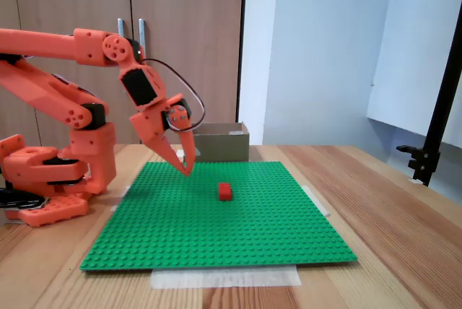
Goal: Pick the red lego block and put it in the box.
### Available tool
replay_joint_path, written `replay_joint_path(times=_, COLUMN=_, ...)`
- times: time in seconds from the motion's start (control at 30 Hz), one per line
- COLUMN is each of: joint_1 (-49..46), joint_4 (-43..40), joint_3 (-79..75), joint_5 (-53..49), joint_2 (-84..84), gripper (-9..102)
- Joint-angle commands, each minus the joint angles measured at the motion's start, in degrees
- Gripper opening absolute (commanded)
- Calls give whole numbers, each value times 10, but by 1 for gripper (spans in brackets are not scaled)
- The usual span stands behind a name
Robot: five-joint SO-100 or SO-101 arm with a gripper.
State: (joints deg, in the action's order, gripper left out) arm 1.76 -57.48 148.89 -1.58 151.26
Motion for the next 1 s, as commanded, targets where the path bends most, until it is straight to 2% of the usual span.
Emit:
replay_joint_path(times=0.0, joint_1=4, joint_4=-10, joint_3=-58, joint_5=5, joint_2=-38, gripper=1)
replay_joint_path(times=0.4, joint_1=20, joint_4=-72, joint_3=-181, joint_5=4, joint_2=-191, gripper=5)
replay_joint_path(times=0.97, joint_1=19, joint_4=-124, joint_3=-292, joint_5=0, joint_2=-352, gripper=25)
